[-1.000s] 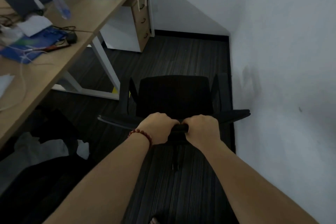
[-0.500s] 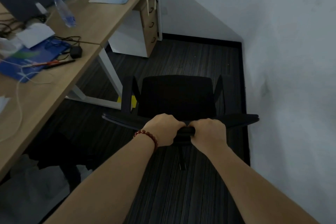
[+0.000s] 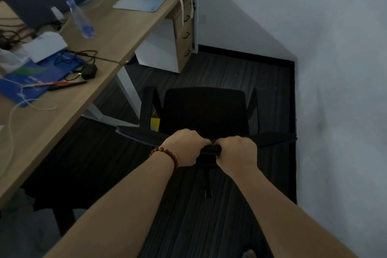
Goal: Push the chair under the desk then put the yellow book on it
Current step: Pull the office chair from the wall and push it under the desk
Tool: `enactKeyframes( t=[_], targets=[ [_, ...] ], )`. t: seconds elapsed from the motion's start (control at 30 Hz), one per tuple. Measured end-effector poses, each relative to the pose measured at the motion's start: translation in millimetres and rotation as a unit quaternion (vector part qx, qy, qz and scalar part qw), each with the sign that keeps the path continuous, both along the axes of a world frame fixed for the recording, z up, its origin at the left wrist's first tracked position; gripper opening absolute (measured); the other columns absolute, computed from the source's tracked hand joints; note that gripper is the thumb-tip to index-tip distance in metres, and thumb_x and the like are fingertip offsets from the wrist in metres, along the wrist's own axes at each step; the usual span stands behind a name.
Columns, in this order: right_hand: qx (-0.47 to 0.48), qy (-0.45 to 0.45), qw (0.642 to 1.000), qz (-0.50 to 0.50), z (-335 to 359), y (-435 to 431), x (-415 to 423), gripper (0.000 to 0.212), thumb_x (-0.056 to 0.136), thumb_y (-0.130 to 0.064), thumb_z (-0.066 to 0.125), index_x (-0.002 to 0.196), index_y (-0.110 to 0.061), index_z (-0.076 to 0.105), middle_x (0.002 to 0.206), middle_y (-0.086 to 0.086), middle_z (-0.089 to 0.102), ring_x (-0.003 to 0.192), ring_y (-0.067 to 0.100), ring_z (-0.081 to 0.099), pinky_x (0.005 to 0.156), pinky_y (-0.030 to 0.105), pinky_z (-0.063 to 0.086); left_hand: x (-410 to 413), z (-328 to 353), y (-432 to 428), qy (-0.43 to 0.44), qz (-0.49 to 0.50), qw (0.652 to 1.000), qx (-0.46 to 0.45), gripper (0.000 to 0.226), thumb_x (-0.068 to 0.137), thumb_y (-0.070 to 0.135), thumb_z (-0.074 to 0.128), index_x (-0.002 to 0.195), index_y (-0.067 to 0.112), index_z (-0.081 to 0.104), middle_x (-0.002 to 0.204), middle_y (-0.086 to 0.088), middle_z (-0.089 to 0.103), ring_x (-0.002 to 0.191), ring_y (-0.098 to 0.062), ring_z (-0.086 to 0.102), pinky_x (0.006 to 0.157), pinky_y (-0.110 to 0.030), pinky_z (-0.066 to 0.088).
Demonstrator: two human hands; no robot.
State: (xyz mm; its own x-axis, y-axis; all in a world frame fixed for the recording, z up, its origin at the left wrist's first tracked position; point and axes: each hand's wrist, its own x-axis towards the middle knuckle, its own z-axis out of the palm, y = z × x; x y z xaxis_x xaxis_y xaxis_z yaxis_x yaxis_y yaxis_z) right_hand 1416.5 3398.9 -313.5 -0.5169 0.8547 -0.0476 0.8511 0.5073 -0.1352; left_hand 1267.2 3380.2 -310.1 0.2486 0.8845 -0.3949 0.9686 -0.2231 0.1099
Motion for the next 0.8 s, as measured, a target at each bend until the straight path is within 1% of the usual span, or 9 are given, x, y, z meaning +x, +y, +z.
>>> enactKeyframes(
  t=[0.1, 0.3, 0.4, 0.47, 0.53, 0.57, 0.6, 0.73, 0.8],
  targets=[
    [0.006, 0.002, 1.000, 0.014, -2.6, 33.8, -8.9, 0.018, 0.089, -0.030, 0.051, 0.078, -0.026, 0.065, 0.066, -0.007, 0.057, 0.060, 0.013, 0.049, 0.059, 0.025, 0.032, -8.7, 2.1, 31.0, 0.005, 0.022, 1.000, -0.013, 0.035, 0.087, 0.018, 0.056, 0.120, 0.031, 0.053, 0.096, 0.003, 0.066, 0.084, -0.016, 0.063, 0.079, -0.035, 0.055],
    [-0.001, 0.013, 0.998, 0.064, 0.9, 122.4, -17.5, 0.017, 0.088, -0.029, 0.053, 0.077, -0.024, 0.064, 0.072, -0.005, 0.065, 0.059, 0.013, 0.047, 0.060, 0.027, 0.032, -14.1, 3.2, 105.6, -0.003, 0.074, 0.997, -0.017, 0.037, 0.087, 0.020, 0.055, 0.122, 0.032, 0.052, 0.101, 0.003, 0.066, 0.088, -0.016, 0.063, 0.082, -0.036, 0.055],
    [0.006, 0.019, 0.995, 0.096, -1.1, 167.8, -21.2, 0.015, 0.086, -0.027, 0.056, 0.077, -0.022, 0.067, 0.073, -0.003, 0.067, 0.061, 0.016, 0.053, 0.060, 0.027, 0.033, -16.0, -0.2, 143.8, -0.004, 0.090, 0.996, -0.015, 0.039, 0.088, 0.019, 0.054, 0.124, 0.032, 0.051, 0.103, 0.002, 0.066, 0.090, -0.017, 0.063, 0.083, -0.036, 0.054],
    [0.034, 0.030, 0.993, 0.107, -5.7, 195.8, -25.4, 0.012, 0.079, -0.025, 0.065, 0.068, -0.022, 0.068, 0.064, -0.002, 0.067, 0.057, 0.018, 0.060, 0.056, 0.025, 0.033, -19.6, -0.6, 168.2, -0.004, 0.100, 0.995, -0.006, 0.038, 0.088, 0.019, 0.055, 0.124, 0.032, 0.051, 0.102, 0.002, 0.066, 0.090, -0.017, 0.064, 0.082, -0.037, 0.055],
    [0.070, 0.035, 0.991, 0.110, -11.1, 221.4, -32.7, 0.018, 0.061, -0.022, 0.078, 0.050, -0.024, 0.063, 0.046, -0.005, 0.059, 0.040, 0.016, 0.055, 0.047, 0.022, 0.029, -24.9, -1.8, 190.4, -0.002, 0.106, 0.994, 0.003, 0.039, 0.088, 0.019, 0.055, 0.124, 0.031, 0.051, 0.102, 0.002, 0.066, 0.089, -0.018, 0.064, 0.081, -0.035, 0.055],
    [0.077, 0.028, 0.991, 0.108, -13.0, 234.7, -36.1, 0.024, 0.052, -0.022, 0.082, 0.045, -0.025, 0.060, 0.040, -0.006, 0.055, 0.033, 0.014, 0.051, 0.044, 0.021, 0.026, -28.1, -2.5, 201.8, -0.002, 0.111, 0.994, 0.007, 0.038, 0.088, 0.019, 0.054, 0.124, 0.030, 0.052, 0.102, 0.001, 0.067, 0.089, -0.018, 0.064, 0.080, -0.034, 0.054],
    [0.079, 0.025, 0.990, 0.111, -15.5, 248.5, -39.1, 0.025, 0.048, -0.023, 0.084, 0.043, -0.026, 0.059, 0.038, -0.007, 0.053, 0.031, 0.013, 0.049, 0.043, 0.020, 0.025, -31.6, -2.6, 213.5, -0.005, 0.117, 0.993, 0.009, 0.037, 0.088, 0.018, 0.052, 0.124, 0.030, 0.053, 0.102, 0.001, 0.067, 0.089, -0.018, 0.063, 0.079, -0.033, 0.053],
    [0.085, 0.030, 0.987, 0.131, -22.9, 301.9, -44.6, 0.014, 0.055, -0.023, 0.079, 0.051, -0.027, 0.067, 0.045, -0.008, 0.059, 0.038, 0.015, 0.055, 0.046, 0.018, 0.029, -37.7, -1.3, 257.4, -0.026, 0.131, 0.990, 0.040, 0.036, 0.088, 0.018, 0.054, 0.123, 0.029, 0.054, 0.101, 0.001, 0.066, 0.089, -0.019, 0.063, 0.080, -0.034, 0.053],
    [0.097, 0.041, 0.985, 0.134, -22.7, 327.8, -46.6, 0.014, 0.052, -0.022, 0.080, 0.052, -0.029, 0.068, 0.045, -0.009, 0.060, 0.038, 0.015, 0.056, 0.045, 0.018, 0.031, -38.1, -4.2, 280.4, -0.028, 0.134, 0.990, 0.046, 0.036, 0.088, 0.018, 0.055, 0.122, 0.029, 0.054, 0.101, 0.000, 0.067, 0.089, -0.019, 0.064, 0.079, -0.035, 0.054]
  ],
)
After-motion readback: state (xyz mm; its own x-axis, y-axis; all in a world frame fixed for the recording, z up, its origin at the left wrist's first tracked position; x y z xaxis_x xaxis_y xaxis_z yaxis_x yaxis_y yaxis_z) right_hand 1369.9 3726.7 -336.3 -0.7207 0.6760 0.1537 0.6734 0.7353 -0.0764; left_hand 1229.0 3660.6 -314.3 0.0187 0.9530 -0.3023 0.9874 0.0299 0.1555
